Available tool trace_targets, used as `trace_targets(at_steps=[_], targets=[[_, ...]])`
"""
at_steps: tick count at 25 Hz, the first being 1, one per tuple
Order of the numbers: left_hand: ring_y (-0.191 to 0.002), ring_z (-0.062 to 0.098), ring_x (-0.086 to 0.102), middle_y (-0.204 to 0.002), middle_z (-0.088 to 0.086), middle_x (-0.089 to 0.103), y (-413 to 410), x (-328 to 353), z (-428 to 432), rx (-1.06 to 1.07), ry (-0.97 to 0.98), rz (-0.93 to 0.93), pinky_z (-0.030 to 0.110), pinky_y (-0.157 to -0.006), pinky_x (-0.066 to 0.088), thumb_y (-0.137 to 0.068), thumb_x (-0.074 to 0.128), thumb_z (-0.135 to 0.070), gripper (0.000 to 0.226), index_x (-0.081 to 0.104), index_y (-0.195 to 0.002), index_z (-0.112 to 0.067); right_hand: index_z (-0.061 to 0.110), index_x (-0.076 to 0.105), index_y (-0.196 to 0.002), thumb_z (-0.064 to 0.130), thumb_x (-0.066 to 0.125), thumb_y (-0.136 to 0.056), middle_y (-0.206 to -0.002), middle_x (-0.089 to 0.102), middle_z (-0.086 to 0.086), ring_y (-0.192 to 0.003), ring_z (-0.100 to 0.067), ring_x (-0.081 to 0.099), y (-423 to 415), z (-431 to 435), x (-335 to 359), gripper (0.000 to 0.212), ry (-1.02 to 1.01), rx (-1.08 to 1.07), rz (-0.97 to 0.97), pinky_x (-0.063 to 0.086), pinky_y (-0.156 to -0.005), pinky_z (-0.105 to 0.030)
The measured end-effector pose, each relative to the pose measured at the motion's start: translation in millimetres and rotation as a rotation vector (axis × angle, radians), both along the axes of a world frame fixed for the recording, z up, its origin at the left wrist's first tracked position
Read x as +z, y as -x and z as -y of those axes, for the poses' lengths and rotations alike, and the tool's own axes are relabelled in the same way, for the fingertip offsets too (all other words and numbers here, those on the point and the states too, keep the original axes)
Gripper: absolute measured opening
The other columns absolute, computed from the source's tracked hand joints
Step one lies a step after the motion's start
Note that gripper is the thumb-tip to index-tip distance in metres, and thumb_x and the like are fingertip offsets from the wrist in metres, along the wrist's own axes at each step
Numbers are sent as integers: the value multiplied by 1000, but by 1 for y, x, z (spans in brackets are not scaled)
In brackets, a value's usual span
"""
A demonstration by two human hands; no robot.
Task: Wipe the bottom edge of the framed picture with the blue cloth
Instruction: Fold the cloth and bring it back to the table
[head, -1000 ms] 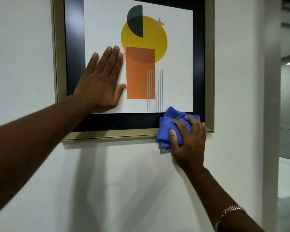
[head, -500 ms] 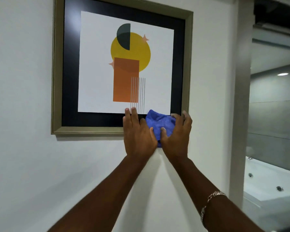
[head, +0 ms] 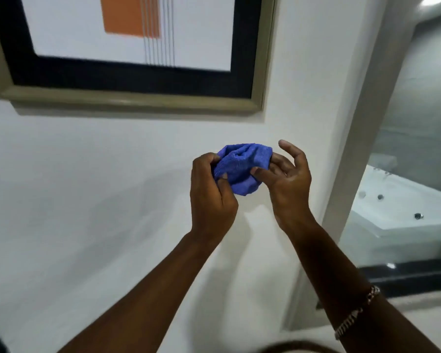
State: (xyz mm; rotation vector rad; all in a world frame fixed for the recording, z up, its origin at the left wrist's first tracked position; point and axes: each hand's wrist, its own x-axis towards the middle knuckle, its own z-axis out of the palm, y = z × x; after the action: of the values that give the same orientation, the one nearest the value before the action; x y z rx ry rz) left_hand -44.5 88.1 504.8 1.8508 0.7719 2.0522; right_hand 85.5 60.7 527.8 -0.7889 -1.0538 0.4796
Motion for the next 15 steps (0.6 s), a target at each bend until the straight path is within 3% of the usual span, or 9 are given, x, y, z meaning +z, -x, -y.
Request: trace_targets(at_steps=[3, 6, 9, 12, 15], targets=[[-98, 19, 62, -109, 7, 63, -29, -61, 16, -127, 273, 94, 24, -84, 52, -94, 53, -12, 20, 49, -111, -20, 13, 51, -128, -10, 73, -77, -105, 72, -12, -95, -19, 74, -32, 6, -70, 60, 154, 26, -34, 59, -73, -20], [-82, 5, 61, -92, -8, 65, -60, -139, 22, -242, 628, 149, 17, -72, 50, -98, 55, -24, 4, 58, -100, -22, 22, 52, -130, -1, 72, -82, -104, 77, 0, -100, -18, 73, -64, 14, -160, 57, 346, 32, -49, 60, -76, -20], [-72, 17, 51, -74, 3, 56, -87, -239, 24, -270, 975, 218, 32, -67, 43, -97, 57, -17, 22, 58, -75, -16, 33, 48, -136, 4, 70, -87, -107, 76, 8, -102, -12, 72, -93, 27, -269, 61, 592, 33, -73, 61, -77, -21], [-64, 22, 46, -65, 10, 50, -101, -337, 29, -184, 1312, 203, 33, -61, 39, -89, 62, -7, 27, 56, -63, -11, 27, 47, -139, 2, 73, -84, -113, 70, -1, -96, -12, 72, -107, 44, -374, 66, 832, -106, -48, 63, -81, -31], [-72, 27, 57, -77, 20, 64, -108, -430, 39, -157, 1435, -35, 45, -67, 53, -83, 60, 3, 11, 67, -78, -3, 24, 48, -138, 6, 76, -81, -115, 70, -5, -104, -20, 67, -123, 56, -467, 66, 1074, -207, -3, 57, -83, -30]])
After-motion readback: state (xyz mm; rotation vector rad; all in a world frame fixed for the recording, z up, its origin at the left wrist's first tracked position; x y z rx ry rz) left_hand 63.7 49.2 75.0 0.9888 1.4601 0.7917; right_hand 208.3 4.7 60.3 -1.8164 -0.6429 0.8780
